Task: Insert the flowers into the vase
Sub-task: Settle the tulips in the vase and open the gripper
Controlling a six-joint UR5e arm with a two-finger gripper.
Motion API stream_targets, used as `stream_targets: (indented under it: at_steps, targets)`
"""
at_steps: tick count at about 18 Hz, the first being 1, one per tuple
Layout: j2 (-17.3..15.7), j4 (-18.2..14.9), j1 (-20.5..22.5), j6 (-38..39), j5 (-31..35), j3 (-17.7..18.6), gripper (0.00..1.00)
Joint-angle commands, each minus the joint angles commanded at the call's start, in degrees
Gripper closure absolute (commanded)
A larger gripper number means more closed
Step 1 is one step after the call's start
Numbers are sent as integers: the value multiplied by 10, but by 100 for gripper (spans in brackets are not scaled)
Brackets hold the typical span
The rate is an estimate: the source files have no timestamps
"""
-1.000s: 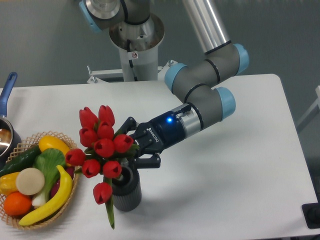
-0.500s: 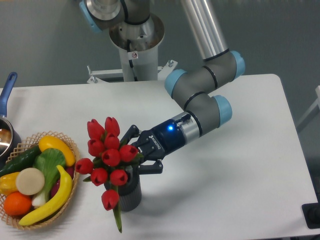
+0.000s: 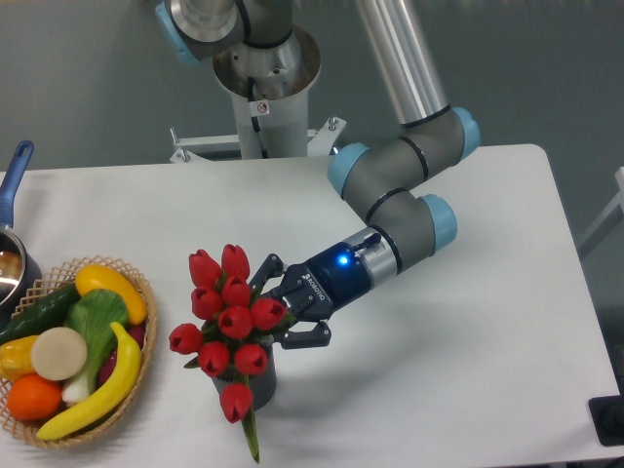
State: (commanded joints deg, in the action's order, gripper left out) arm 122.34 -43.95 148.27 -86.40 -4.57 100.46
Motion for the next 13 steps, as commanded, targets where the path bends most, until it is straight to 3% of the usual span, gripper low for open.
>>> stream_targets:
  at_steps: [10, 13]
  targets:
    - [7, 0, -1, -3, 2, 7, 62]
    - [10, 0, -1, -3, 4, 6, 50]
